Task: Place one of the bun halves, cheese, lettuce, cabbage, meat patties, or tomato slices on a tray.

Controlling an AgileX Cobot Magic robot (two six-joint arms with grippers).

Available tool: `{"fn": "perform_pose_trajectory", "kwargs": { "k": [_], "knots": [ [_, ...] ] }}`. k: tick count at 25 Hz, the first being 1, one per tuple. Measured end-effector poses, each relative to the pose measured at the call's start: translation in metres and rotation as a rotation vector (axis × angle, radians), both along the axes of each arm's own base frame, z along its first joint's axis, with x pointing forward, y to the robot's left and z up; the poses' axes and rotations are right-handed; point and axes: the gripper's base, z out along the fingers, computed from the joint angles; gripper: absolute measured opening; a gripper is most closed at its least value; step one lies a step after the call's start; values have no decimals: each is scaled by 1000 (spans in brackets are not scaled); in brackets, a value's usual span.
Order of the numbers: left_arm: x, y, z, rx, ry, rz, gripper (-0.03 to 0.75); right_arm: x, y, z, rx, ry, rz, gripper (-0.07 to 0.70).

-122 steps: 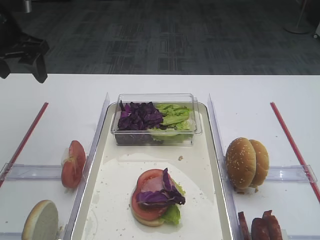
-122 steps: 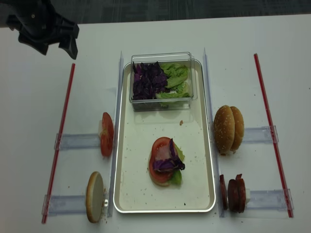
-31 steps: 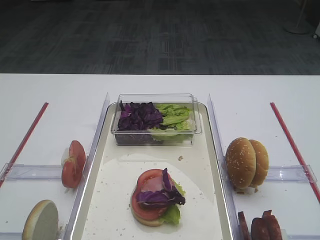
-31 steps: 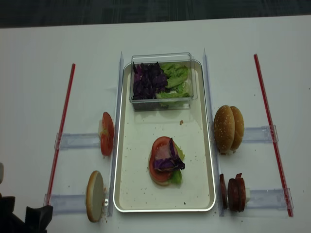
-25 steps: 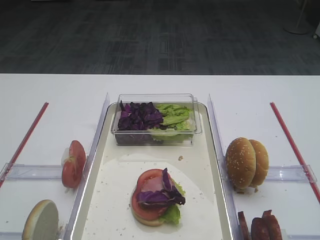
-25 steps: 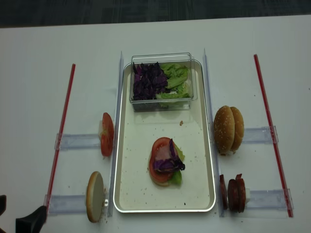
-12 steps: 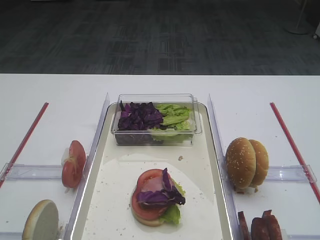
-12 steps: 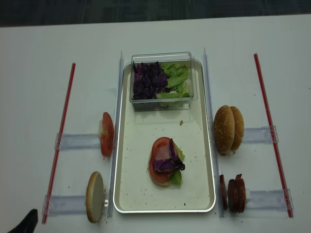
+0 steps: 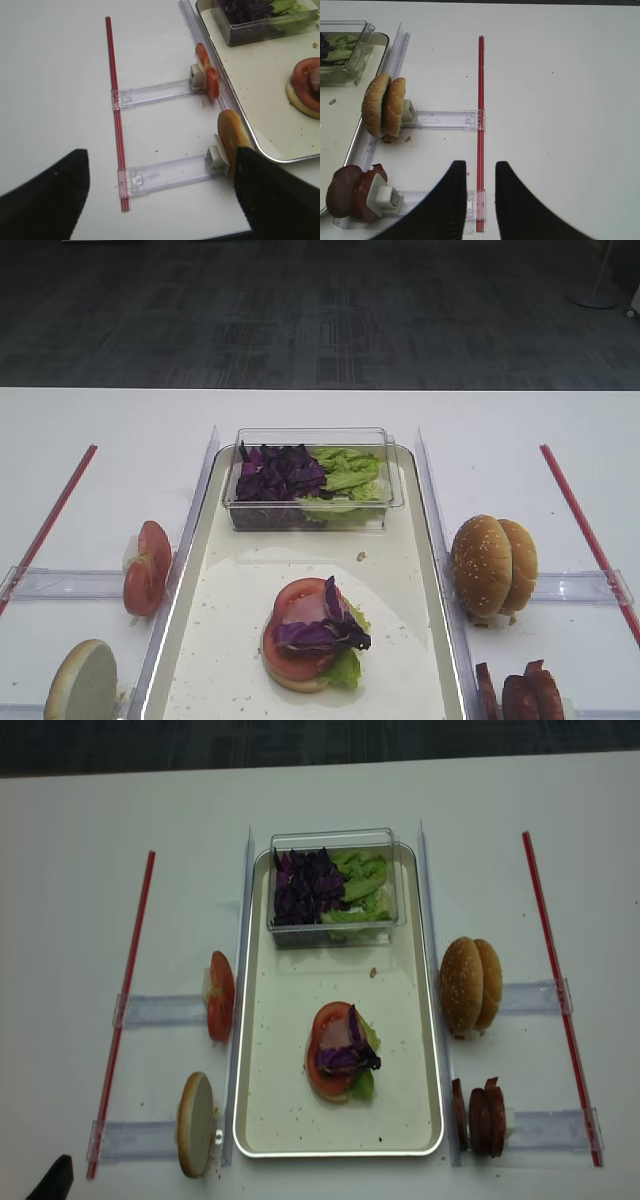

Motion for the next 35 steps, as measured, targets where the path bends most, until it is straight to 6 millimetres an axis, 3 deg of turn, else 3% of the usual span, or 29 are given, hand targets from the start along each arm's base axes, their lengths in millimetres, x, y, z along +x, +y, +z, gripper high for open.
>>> {"fn": "perform_pose_trajectory", "kwargs": {
  "k": [35],
  "knots": [
    [0, 0, 0, 3, 1, 0, 545, 0, 0, 0, 0, 0, 0, 193]
  ]
}}
